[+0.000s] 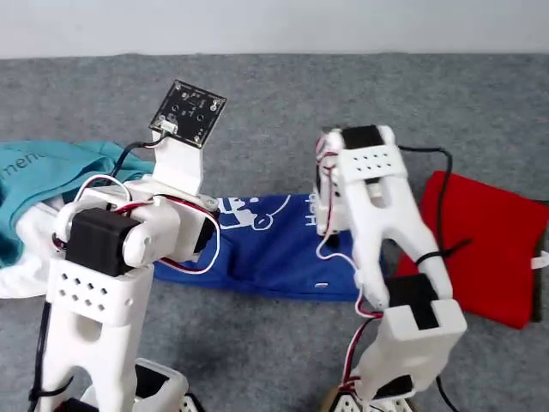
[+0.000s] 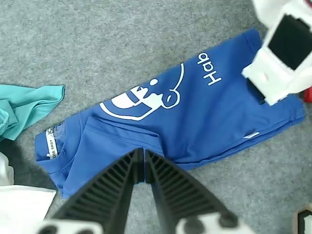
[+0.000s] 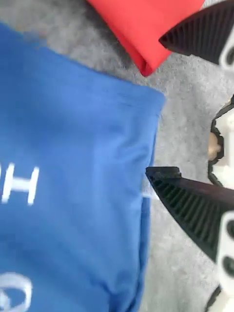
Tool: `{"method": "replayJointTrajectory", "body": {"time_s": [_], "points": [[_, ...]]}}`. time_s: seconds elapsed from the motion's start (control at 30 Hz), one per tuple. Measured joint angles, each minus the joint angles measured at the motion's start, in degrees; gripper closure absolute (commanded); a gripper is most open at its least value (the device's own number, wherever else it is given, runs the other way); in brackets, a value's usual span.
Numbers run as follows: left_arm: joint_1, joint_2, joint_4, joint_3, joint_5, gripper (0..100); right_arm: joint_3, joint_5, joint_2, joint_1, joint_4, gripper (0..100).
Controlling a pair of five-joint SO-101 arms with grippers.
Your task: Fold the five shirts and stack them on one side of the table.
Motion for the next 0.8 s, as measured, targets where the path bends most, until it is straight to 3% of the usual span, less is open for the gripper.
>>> {"method": "replayJointTrajectory", "body": {"time_s": [0.23, 0.5, 0.8], "points": [[-0.35, 0.0, 0.0, 0.0, -4.92, 98, 9.41, -2.11, -0.35, 2.81, -8.18, 63.8], [-6.24, -0.18, 0.0, 2.37, -7.82, 98, 18.9, -2.02, -5.19, 2.99, -21.1, 64.1], [-8.88, -0.18, 0.0, 3.25, -8.0, 98, 20.22, -1.32, -2.73, 2.9, -30.24, 64.1]]}}
